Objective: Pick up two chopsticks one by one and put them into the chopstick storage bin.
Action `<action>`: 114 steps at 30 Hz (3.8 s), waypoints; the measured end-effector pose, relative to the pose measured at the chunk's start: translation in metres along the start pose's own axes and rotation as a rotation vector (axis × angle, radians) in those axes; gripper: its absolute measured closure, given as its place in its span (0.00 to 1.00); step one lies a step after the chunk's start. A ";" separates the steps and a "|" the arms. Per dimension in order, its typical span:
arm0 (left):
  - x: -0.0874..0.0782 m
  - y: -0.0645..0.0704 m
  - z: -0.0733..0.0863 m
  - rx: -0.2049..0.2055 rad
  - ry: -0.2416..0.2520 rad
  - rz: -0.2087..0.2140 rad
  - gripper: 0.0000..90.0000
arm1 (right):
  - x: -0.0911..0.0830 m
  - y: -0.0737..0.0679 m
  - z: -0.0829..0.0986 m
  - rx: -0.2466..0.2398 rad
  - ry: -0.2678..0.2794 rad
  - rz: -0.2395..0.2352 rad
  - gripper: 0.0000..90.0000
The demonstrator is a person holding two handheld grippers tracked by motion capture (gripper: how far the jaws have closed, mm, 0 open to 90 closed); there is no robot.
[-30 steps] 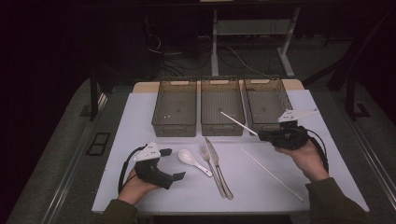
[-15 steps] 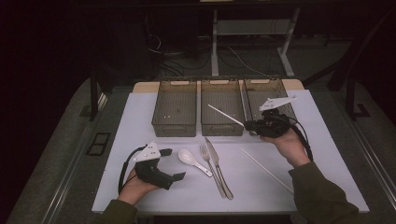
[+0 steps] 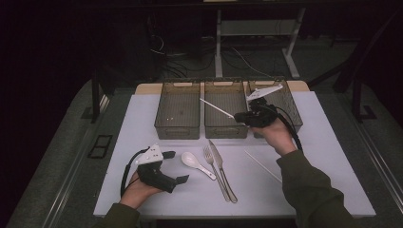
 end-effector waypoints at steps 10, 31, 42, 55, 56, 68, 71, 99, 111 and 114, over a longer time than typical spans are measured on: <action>0.000 0.000 -0.001 -0.001 0.003 0.005 0.00 | 0.033 -0.002 -0.029 0.011 -0.002 -0.011 0.94; -0.002 0.002 -0.003 -0.010 0.021 0.013 0.00 | 0.107 -0.003 -0.072 0.043 -0.045 0.009 0.94; -0.002 0.002 -0.002 0.002 0.015 0.012 0.00 | 0.143 0.000 -0.078 0.067 -0.073 0.022 0.94; -0.002 0.003 -0.003 -0.005 0.019 0.019 0.00 | 0.174 0.004 -0.085 0.089 -0.113 0.054 0.93; -0.002 0.003 -0.003 -0.005 0.020 0.020 0.00 | 0.177 0.004 -0.085 0.092 -0.116 0.056 0.93; -0.001 0.004 -0.004 -0.003 0.021 0.024 0.00 | 0.182 0.000 -0.088 0.094 -0.093 0.033 0.82; -0.001 0.004 -0.004 -0.003 0.020 0.023 0.00 | 0.177 -0.001 -0.089 0.085 -0.089 0.023 0.79; 0.000 0.000 -0.002 0.016 0.007 0.004 0.00 | 0.084 -0.022 -0.075 -0.051 0.031 -0.089 0.47; -0.001 0.002 -0.001 0.011 0.002 0.005 0.00 | 0.045 -0.023 -0.048 -0.066 0.043 -0.088 0.42; -0.001 0.002 -0.001 0.009 0.001 0.005 0.00 | 0.035 -0.024 -0.041 -0.079 0.043 -0.083 0.42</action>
Point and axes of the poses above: each handheld gripper's, and its own axes: x roughly forward along the jaws, z roughly out of its underside, y roughly to its right, the point moved 9 cm from there along x, roughly forward along the jaws, and after that the axes turned 14 degrees about -z, right-handed, at the moved point
